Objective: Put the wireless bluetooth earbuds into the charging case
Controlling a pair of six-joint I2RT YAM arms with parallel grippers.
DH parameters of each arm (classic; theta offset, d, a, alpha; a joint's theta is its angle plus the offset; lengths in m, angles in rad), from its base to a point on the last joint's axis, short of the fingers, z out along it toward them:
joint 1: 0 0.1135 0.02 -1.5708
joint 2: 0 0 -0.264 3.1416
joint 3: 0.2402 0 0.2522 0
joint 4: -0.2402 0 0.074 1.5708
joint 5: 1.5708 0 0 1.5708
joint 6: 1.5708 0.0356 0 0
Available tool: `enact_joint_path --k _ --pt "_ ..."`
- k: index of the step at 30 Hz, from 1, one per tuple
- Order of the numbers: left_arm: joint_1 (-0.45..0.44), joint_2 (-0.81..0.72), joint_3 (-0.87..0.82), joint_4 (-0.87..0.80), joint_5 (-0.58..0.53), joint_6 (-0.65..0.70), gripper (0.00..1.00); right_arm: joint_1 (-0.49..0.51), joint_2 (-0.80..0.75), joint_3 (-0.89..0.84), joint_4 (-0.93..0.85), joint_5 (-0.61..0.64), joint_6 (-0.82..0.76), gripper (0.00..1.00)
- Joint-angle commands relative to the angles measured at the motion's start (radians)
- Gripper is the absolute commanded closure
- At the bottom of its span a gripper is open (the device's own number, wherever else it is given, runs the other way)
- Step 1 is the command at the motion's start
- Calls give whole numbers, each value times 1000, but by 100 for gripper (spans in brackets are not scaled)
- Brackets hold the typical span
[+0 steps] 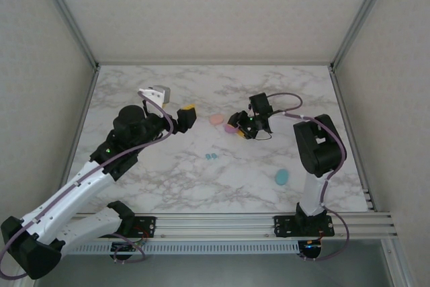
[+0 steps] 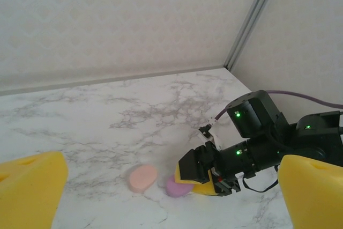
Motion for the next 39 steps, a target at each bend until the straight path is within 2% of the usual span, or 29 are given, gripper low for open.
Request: enact_joint_path --k 1,6,12,17,21,24,30,33,39 --pt "9 14 45 1 24 7 0 -5 -81 46 -219 128 -91 41" --pt "9 24 52 0 28 5 0 -5 -235 61 -460 323 -140 35" --pt "12 44 41 14 25 -12 0 -9 -566 -86 -729 623 -46 23" --pt "13 81 48 35 46 -20 0 -28 -802 -247 -887 685 80 16" --pt "13 104 59 47 60 -20 0 -29 -929 -379 -855 604 123 16" --pt "13 118 63 55 69 -25 0 -28 -942 -439 -809 524 123 18" --pt "13 136 70 57 87 -34 0 -29 -823 -446 -750 409 35 25" --pt "13 136 70 56 87 -37 0 -29 -752 -435 -756 422 4 31" --pt "13 134 71 50 84 -41 0 -29 -682 -442 -732 450 -19 36"
